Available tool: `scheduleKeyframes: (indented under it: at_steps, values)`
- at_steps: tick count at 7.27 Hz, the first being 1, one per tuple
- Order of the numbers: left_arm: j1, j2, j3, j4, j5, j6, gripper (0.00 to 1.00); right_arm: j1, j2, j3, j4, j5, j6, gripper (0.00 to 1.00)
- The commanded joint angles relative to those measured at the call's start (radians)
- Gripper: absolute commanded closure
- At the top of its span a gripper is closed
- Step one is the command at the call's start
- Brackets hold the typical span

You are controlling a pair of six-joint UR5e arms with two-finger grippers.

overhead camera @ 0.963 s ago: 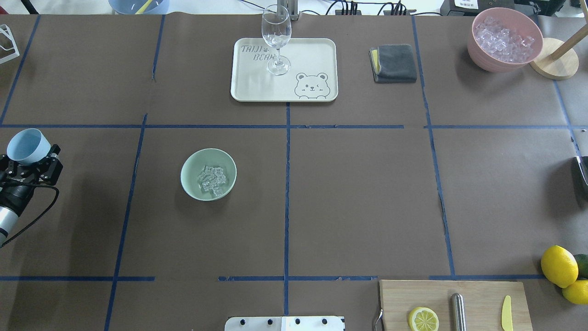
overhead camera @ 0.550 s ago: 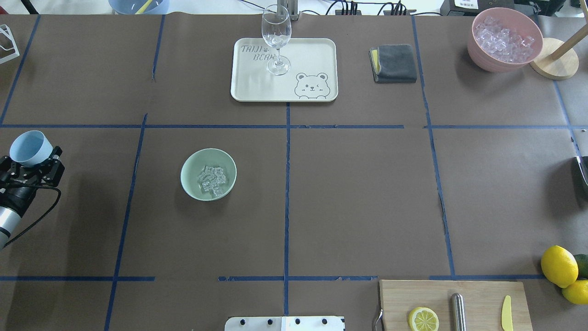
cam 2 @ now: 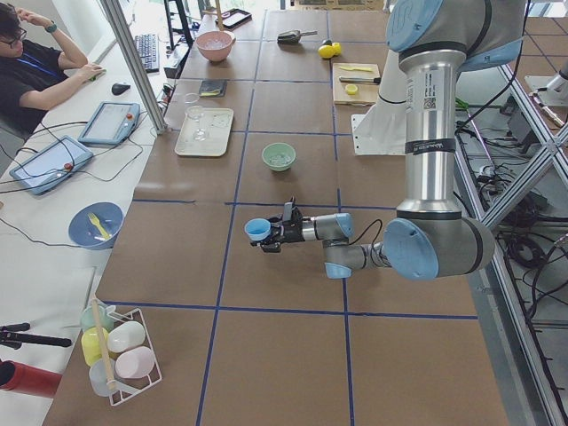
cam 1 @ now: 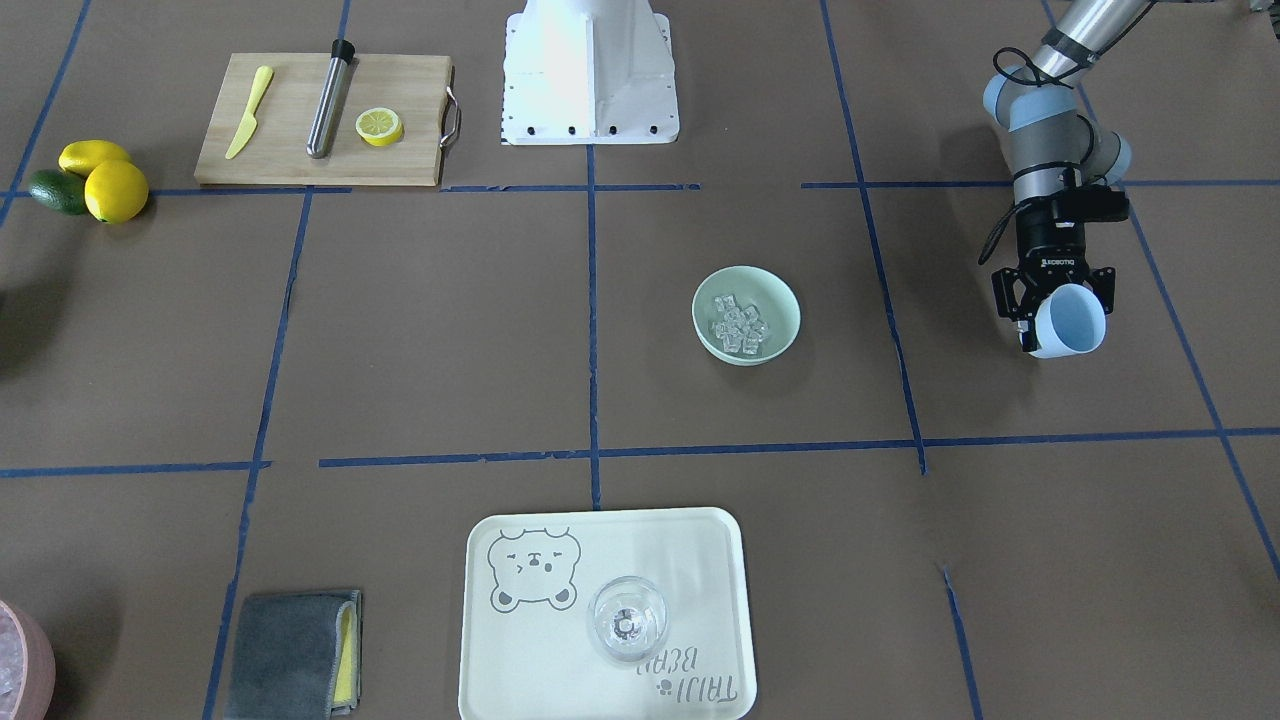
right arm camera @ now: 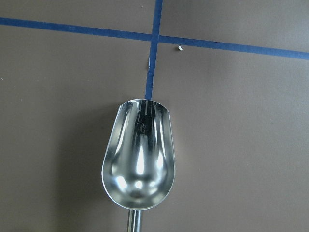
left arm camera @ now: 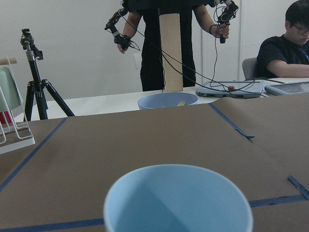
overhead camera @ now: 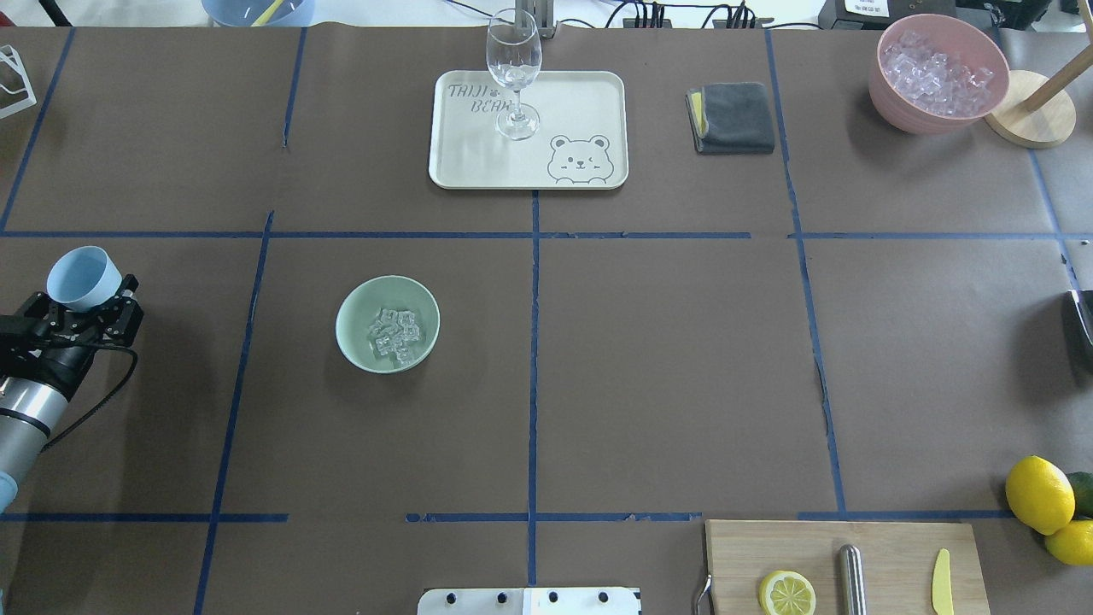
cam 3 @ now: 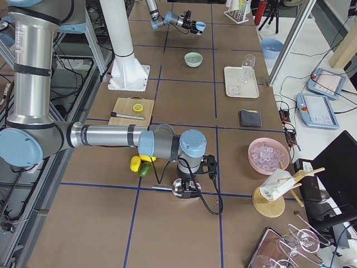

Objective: Pour ice into bowl

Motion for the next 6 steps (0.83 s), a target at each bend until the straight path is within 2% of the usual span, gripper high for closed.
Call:
scheduleKeyframes:
  at_steps: [1, 2, 3, 4, 5, 6]
  values:
    - [0.005, 0.005, 0.008, 0.0, -0.002, -0.001, 0.75, 0.0, 0.0, 0.0, 0.0, 0.0, 0.0, 0.0]
    - [0.01, 0.009, 0.009, -0.001, -0.003, -0.003, 0.71, 0.0, 0.0, 0.002, 0.0, 0.0, 0.0, 0.0]
    - [0.011, 0.011, 0.009, -0.001, -0.009, -0.001, 0.58, 0.0, 0.0, 0.002, 0.002, 0.0, 0.0, 0.0]
    - [0.013, 0.014, 0.011, -0.004, -0.011, -0.001, 0.37, 0.002, 0.0, 0.0, 0.0, 0.0, -0.002, 0.0]
    - [0.013, 0.014, 0.011, -0.006, -0.011, -0.001, 0.3, 0.002, 0.0, 0.002, 0.0, 0.0, -0.002, 0.0]
    - [0.013, 0.014, 0.011, -0.009, -0.011, -0.001, 0.15, 0.002, 0.0, 0.0, 0.0, 0.0, -0.002, 0.0]
